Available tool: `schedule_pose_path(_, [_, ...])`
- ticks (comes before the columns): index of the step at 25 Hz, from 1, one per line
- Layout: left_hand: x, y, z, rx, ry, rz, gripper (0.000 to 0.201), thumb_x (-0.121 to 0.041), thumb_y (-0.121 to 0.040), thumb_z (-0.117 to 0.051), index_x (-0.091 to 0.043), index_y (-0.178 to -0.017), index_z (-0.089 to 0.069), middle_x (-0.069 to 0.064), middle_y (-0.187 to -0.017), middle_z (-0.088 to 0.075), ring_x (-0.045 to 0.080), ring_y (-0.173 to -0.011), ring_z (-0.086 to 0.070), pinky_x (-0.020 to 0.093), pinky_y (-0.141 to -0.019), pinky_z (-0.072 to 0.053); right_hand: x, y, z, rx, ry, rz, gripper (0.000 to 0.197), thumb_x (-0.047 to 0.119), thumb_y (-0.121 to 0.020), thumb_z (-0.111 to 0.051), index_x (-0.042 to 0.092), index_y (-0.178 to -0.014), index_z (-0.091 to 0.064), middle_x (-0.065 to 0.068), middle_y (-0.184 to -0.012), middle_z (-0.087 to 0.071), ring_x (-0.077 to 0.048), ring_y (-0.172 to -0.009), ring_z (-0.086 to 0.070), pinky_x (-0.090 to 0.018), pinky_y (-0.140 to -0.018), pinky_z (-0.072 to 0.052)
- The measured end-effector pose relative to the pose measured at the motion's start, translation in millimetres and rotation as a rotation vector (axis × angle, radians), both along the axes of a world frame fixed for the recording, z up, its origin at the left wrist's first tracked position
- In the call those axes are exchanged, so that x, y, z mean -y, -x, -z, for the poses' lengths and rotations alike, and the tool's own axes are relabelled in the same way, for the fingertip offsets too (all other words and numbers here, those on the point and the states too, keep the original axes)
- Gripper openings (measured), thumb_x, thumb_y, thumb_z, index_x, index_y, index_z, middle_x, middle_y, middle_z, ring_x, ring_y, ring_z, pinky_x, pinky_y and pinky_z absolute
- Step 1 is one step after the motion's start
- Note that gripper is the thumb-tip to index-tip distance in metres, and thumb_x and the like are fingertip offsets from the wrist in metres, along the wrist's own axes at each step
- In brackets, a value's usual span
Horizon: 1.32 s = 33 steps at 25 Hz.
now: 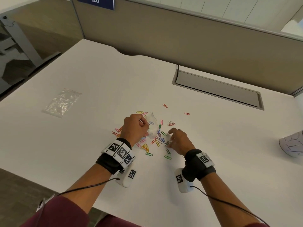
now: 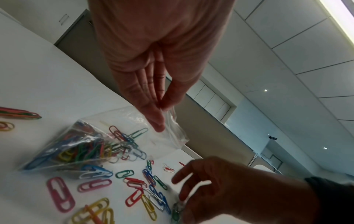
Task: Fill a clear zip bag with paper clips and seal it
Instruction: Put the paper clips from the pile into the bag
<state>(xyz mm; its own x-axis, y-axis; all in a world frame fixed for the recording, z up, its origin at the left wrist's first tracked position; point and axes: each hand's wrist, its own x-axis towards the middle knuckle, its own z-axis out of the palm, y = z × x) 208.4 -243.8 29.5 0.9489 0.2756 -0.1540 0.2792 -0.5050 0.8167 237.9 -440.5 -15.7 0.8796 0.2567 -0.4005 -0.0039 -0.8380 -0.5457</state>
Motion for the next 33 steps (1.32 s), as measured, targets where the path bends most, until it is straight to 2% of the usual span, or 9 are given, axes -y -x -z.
schedule_pose_path(2, [-0.8,0.4,-0.8,0.001,-0.006,-0.002,0.006,-0.008,-0.088,-0.066,-0.004,-0.085,-0.068,0.012,-0.067,-0.075,0.012,-0.054,-0.072,0.025,-0.056,-0.061,-6.0,-8.9,-3.5,0.037,-0.021,-0.145,0.070,0.022,-0.073,-0.080,0.018,-0.133,-0.045,-0.012,-0.141,-0.041,-0.027,-0.123,-0.043,-0.042,-0.107,-0.040])
schedule_pose_path(5, [-2.1,0.7,-0.4,0.006,-0.007,-0.008,0.006,-0.007,-0.088,-0.066,-0.004,-0.084,-0.068,0.012,-0.066,-0.074,0.014,-0.053,-0.072,0.028,-0.056,-0.062,-11.0,-19.6,-4.4,0.040,0.196,-0.512,0.098,0.034,-0.065,-0.084,0.031,-0.145,-0.029,-0.004,-0.160,-0.011,-0.031,-0.146,-0.006,-0.053,-0.117,-0.020])
schedule_pose_path(8, [-0.1,1.1,-0.9,0.010,-0.011,-0.003,0.006,-0.007,-0.088,-0.066,-0.004,-0.083,-0.068,0.012,-0.066,-0.074,0.015,-0.053,-0.073,0.030,-0.058,-0.063,-12.7,-23.1,-1.0,0.073,0.296,-0.686,0.083,0.029,-0.072,-0.080,0.034,-0.142,-0.036,-0.003,-0.160,-0.017,-0.031,-0.146,-0.012,-0.053,-0.115,-0.026])
schedule_pose_path(13, [0.6,0.4,-0.8,0.008,-0.011,0.001,0.006,-0.008,-0.088,-0.067,-0.004,-0.084,-0.068,0.012,-0.068,-0.074,0.016,-0.055,-0.073,0.031,-0.060,-0.063,-11.8,-18.5,4.8,0.242,0.105,-0.505,0.032,0.011,-0.087,-0.064,0.019,-0.118,-0.066,-0.010,-0.129,-0.057,-0.029,-0.119,-0.049,-0.039,-0.097,-0.046])
schedule_pose_path(18, [2.1,0.4,-0.7,0.003,-0.009,0.003,0.007,-0.010,-0.089,-0.067,-0.004,-0.087,-0.068,0.011,-0.069,-0.075,0.017,-0.057,-0.074,0.032,-0.062,-0.063,-20.3,-14.6,11.3,0.297,0.078,-0.381,0.014,0.009,-0.087,-0.058,0.007,-0.094,-0.070,-0.013,-0.096,-0.065,-0.033,-0.090,-0.061,-0.037,-0.076,-0.051])
schedule_pose_path(23, [3.2,1.4,-1.0,0.004,0.008,0.008,0.007,-0.009,-0.089,-0.067,-0.003,-0.087,-0.068,0.013,-0.071,-0.075,0.018,-0.058,-0.074,0.032,-0.063,-0.063,-26.2,-12.9,13.2,0.290,0.056,-0.261,0.016,0.014,-0.088,-0.058,0.008,-0.101,-0.066,-0.014,-0.102,-0.062,-0.032,-0.092,-0.060,-0.033,-0.073,-0.047])
schedule_pose_path(27, [2.9,0.6,-0.7,0.001,0.008,0.002,0.007,-0.010,-0.089,-0.067,-0.003,-0.087,-0.068,0.013,-0.073,-0.075,0.019,-0.060,-0.074,0.029,-0.062,-0.062,-24.7,-5.9,16.1,0.192,0.122,-0.348,0.053,0.042,-0.078,-0.072,0.017,-0.122,-0.059,-0.008,-0.132,-0.048,-0.029,-0.117,-0.045,-0.039,-0.090,-0.050])
schedule_pose_path(29, [3.0,0.7,-0.1,-0.002,0.011,0.001,0.006,-0.010,-0.089,-0.067,-0.003,-0.087,-0.068,0.013,-0.073,-0.074,0.018,-0.059,-0.073,0.026,-0.061,-0.061,-24.9,-2.5,18.8,0.228,0.126,-0.369,0.044,0.037,-0.080,-0.071,0.016,-0.117,-0.063,-0.008,-0.134,-0.049,-0.029,-0.119,-0.044,-0.039,-0.091,-0.048])
schedule_pose_path(33, [3.3,0.6,1.1,-0.001,0.004,0.005,0.007,-0.010,-0.089,-0.067,-0.004,-0.088,-0.068,0.011,-0.072,-0.074,0.010,-0.051,-0.068,0.021,-0.058,-0.059,-26.1,-3.2,20.8,0.317,0.014,-0.293,0.015,0.015,-0.089,-0.062,0.011,-0.101,-0.070,-0.012,-0.110,-0.062,-0.030,-0.101,-0.056,-0.034,-0.082,-0.049])
